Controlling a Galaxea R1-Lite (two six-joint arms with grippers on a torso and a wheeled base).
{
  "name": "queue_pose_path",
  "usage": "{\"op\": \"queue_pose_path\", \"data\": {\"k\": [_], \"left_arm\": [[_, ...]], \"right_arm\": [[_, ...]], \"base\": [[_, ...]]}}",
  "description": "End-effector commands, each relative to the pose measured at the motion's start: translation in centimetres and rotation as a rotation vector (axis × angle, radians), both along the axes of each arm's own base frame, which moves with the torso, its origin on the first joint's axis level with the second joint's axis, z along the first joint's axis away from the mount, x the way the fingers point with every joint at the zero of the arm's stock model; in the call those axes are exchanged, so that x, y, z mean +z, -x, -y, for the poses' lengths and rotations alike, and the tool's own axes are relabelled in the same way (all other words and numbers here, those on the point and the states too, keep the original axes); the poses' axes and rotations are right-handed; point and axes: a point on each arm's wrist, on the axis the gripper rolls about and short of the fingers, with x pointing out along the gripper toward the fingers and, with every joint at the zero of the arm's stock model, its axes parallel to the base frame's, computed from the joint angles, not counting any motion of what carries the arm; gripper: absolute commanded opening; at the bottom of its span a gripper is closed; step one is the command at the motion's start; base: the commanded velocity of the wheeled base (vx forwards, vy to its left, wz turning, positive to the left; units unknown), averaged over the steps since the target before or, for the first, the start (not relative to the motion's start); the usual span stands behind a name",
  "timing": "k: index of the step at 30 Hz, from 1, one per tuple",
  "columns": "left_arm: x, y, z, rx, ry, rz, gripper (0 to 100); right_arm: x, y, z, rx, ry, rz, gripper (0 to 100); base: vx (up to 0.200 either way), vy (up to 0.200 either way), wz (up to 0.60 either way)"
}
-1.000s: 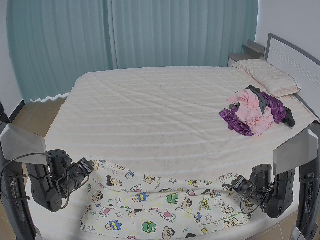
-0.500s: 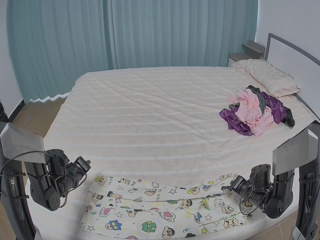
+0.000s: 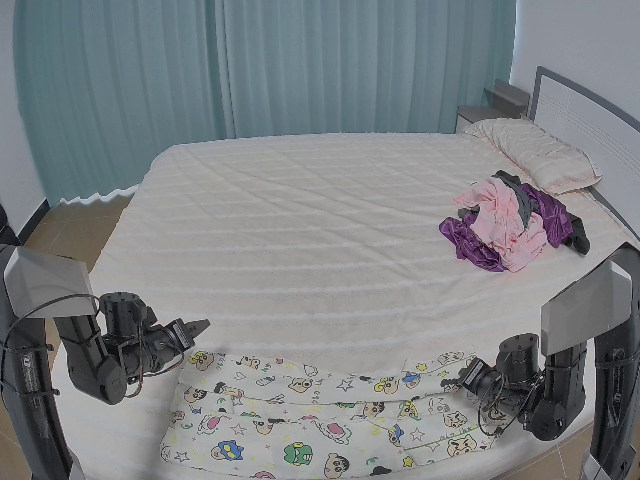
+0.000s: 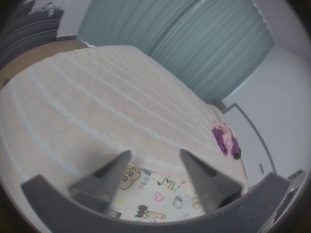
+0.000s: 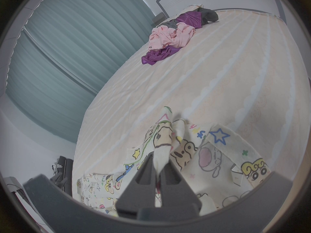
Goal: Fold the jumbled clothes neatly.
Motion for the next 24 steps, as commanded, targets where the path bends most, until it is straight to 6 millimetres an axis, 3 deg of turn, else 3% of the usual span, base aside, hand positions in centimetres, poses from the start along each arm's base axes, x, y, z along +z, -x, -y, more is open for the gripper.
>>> {"op": "queue_pose_path", "data": {"k": [1,7,12,24], "left_arm": [[0.2,-2.5,-0.6,-0.151,-0.058,0.005,100],[0.1,-4.8,-1.4,-0.286,-0.202,-0.045,100],[-0.3,-4.6,-1.6,-0.406,-0.219,-0.074,100],[-3.1,-4.0,-1.6,-0.462,-0.254,-0.139,100]], "right_arm": [[-0.1,0.4,-0.2,0.015,0.003,-0.007,0],[-0.1,0.8,-0.3,0.026,0.008,-0.017,0],[-0.2,1.0,-0.2,0.028,0.011,-0.027,0],[-0.3,1.1,-0.4,0.033,0.014,-0.031,0]], "base": [[0.0,0.0,0.0],[0.0,0.0,0.0],[0.0,0.0,0.0],[0.0,0.0,0.0]]}}
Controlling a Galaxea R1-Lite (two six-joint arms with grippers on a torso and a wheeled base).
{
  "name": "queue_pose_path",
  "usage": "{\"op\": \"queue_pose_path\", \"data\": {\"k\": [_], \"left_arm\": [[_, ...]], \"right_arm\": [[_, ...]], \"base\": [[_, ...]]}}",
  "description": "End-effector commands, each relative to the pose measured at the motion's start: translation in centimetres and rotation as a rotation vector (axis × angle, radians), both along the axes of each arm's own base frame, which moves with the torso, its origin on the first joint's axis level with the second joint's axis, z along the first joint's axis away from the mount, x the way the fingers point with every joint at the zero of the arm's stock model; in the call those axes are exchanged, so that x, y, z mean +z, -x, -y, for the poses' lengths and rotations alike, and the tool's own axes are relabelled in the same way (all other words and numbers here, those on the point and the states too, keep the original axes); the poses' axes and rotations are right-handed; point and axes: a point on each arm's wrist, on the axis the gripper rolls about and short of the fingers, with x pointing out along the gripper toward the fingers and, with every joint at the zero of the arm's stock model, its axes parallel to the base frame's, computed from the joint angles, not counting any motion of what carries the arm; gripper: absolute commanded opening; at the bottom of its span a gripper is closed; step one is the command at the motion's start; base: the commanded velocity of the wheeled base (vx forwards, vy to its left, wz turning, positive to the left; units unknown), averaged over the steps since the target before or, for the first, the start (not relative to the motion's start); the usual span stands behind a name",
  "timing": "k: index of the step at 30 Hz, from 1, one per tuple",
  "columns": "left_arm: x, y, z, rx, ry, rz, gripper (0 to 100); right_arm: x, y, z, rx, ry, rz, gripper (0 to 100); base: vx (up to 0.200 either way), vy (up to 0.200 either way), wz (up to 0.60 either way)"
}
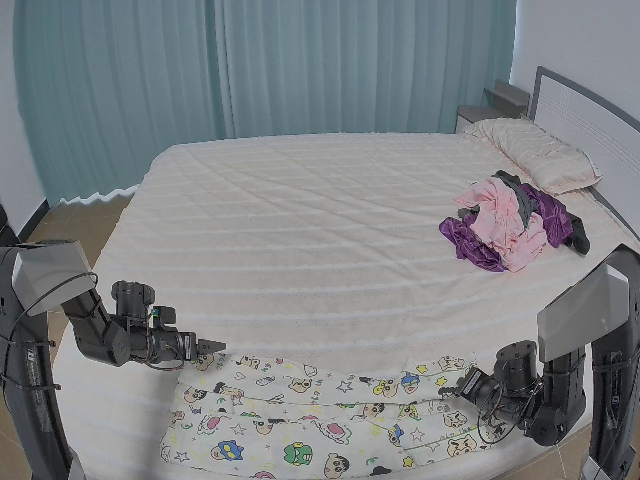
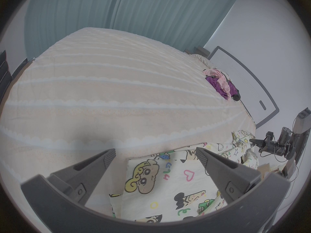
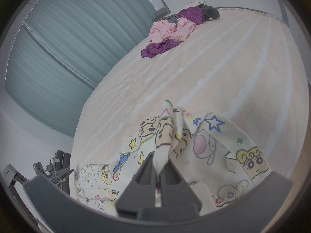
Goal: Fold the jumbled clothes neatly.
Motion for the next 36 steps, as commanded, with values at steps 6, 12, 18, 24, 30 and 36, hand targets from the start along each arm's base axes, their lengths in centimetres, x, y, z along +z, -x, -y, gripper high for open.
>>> {"op": "queue_pose_path", "data": {"k": [6,12,18,24,30,36], "left_arm": [[-1.4,0.1,0.2,-0.01,0.002,-0.037,100],[-2.0,0.1,0.3,-0.011,0.0,-0.053,0],[-1.8,-0.3,-0.3,0.009,-0.002,-0.038,0],[-0.7,0.2,-0.7,0.02,-0.002,-0.017,0],[1.8,1.3,-1.2,0.037,0.006,0.027,0],[3.3,3.1,-1.7,0.058,0.007,0.101,0]], "right_arm": [[0.1,-0.1,-0.1,0.002,-0.006,0.012,0],[0.0,-0.1,-0.1,0.001,-0.006,0.013,0],[0.1,-0.2,0.0,-0.003,-0.007,0.016,0],[0.1,-0.2,0.1,-0.007,-0.007,0.016,0],[0.2,-0.3,0.1,-0.009,-0.01,0.02,0],[0.5,-0.5,0.1,-0.017,-0.014,0.042,0]], "base": [[0.0,0.0,0.0],[0.0,0.0,0.0],[0.0,0.0,0.0],[0.0,0.0,0.0],[0.0,0.0,0.0],[0.0,0.0,0.0]]}}
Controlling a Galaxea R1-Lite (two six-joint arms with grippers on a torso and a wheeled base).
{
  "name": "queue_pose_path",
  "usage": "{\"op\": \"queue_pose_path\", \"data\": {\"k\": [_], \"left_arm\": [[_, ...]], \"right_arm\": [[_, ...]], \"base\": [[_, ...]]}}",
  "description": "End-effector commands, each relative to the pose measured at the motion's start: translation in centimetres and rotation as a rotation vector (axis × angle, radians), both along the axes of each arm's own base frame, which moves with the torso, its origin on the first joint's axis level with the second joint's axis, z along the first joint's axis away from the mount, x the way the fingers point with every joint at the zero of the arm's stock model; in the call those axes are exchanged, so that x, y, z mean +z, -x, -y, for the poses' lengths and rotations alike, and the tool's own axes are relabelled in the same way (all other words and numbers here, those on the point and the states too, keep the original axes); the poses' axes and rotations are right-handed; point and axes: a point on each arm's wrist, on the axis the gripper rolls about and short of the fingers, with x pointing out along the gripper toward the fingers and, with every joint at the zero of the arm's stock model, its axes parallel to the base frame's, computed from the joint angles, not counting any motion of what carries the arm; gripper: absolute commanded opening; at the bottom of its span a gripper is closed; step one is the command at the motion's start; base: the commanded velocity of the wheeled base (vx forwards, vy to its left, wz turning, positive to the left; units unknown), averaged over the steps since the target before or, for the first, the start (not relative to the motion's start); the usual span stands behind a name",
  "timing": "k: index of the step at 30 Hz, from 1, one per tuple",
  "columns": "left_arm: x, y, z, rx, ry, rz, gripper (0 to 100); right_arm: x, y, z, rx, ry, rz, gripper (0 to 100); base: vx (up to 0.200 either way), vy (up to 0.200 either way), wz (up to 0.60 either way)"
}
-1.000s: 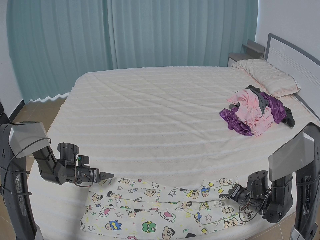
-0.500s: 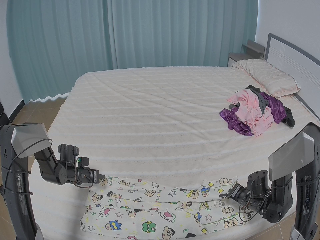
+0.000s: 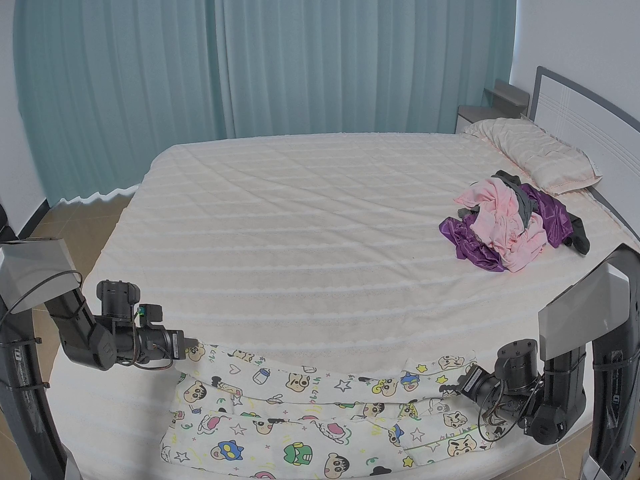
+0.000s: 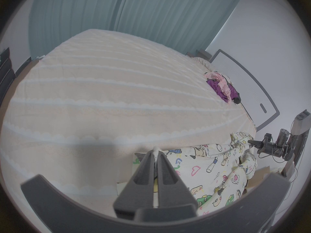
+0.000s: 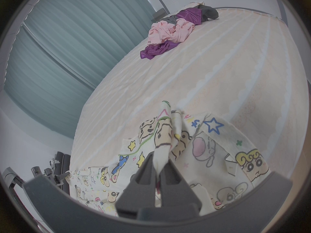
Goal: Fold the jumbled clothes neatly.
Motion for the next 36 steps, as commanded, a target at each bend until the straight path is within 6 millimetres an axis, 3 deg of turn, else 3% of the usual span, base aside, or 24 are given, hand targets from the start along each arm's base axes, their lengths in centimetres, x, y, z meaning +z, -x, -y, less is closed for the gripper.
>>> {"op": "queue_pose_path", "data": {"k": [1,9,24,28,36], "left_arm": [[1.9,1.4,-0.4,0.017,-0.001,0.069,0],[2.3,2.8,-0.4,0.107,0.08,0.185,0],[2.6,2.3,0.3,0.2,0.126,0.19,0],[3.0,2.0,0.7,0.247,0.177,0.222,0],[1.9,2.5,0.4,0.291,0.173,0.253,0]], "right_arm": [[0.5,-0.3,-0.1,-0.005,-0.013,0.038,0],[1.7,-1.8,0.2,-0.036,-0.039,0.116,0],[2.7,-4.9,0.6,-0.042,-0.012,0.242,0],[2.7,-5.1,0.5,-0.037,-0.006,0.247,0],[2.1,-4.7,0.3,-0.02,0.016,0.222,0]], "base": [[0.0,0.0,0.0],[0.0,0.0,0.0],[0.0,0.0,0.0],[0.0,0.0,0.0],[0.0,0.0,0.0]]}}
